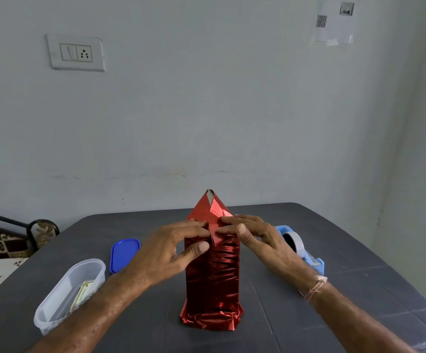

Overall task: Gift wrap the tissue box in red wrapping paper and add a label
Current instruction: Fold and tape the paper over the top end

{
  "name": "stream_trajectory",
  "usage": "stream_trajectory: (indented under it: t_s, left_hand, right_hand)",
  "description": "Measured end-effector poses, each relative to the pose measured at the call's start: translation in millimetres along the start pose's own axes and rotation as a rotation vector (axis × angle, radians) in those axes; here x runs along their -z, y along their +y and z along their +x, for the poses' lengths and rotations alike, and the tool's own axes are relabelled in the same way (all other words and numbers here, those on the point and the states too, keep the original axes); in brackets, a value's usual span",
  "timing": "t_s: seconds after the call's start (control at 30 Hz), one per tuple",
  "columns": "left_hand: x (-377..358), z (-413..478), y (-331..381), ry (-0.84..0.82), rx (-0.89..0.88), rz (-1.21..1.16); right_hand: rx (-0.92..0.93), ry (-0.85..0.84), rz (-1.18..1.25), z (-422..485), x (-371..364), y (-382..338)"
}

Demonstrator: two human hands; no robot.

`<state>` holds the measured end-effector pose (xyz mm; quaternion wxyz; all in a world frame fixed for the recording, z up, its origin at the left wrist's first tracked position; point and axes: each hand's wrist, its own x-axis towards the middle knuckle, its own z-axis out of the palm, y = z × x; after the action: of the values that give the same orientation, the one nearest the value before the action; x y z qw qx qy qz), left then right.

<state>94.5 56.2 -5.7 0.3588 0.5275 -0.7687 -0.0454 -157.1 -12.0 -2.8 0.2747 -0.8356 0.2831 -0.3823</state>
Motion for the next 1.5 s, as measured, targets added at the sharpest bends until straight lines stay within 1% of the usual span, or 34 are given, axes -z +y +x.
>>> stream_trajectory:
  t_s: [0.07,0.17,0.3,0.37,0.5,0.6,0.8,0.9,0.97,1.0,1.1,1.2,1.37,1.5]
  left_hand:
    - [0,1,-2,-0.014,-0.013,0.012]
    - [-1,1,0,0.011,0.010,-0.071]
    - [0,1,9,0.051,0.104,-0.229]
    - [1,3,14,0.079,0.119,-0.266]
    - [-2,11,16,0.136,0.127,-0.212]
    - [-5,15,15,0.139,0.154,-0.196]
    - [0,24,19,0.116,0.203,-0.341]
    - [1,35,17,0.221,0.240,-0.371]
    - [2,49,10,0.273,0.320,-0.352]
    - [3,57,6,0.254,0.383,-0.386]
    - [5,78,0,0.118,0.545,-0.550]
    - [3,91,-4,0.028,0.573,-0.602]
    - [-6,101,-8,0.031,0.635,-0.675]
    - [-14,106,-10,0.030,0.698,-0.673]
  right_hand:
    - [0.007,-0.015,0.048,1,1,-1]
    - [0.018,0.000,0.095,7,-2,-2]
    - [0.017,0.014,-0.002,13,-4,1]
    - [0.025,0.008,-0.030,11,-5,3]
    - [0.044,-0.027,-0.063,10,-6,5]
    - [0.047,-0.042,-0.095,9,-4,5]
    - [0.088,-0.080,-0.171,7,-3,4]
    - [0.092,-0.115,-0.182,6,-4,2]
    - [0.093,-0.133,-0.191,5,-4,1]
    - [0.093,-0.140,-0.194,4,-4,1]
    - [0.093,-0.153,-0.194,3,-3,1]
    - [0.091,-0.176,-0.216,2,-2,1]
    - [0.072,-0.225,-0.229,0,1,0]
    - [0.072,-0.260,-0.242,0,4,0]
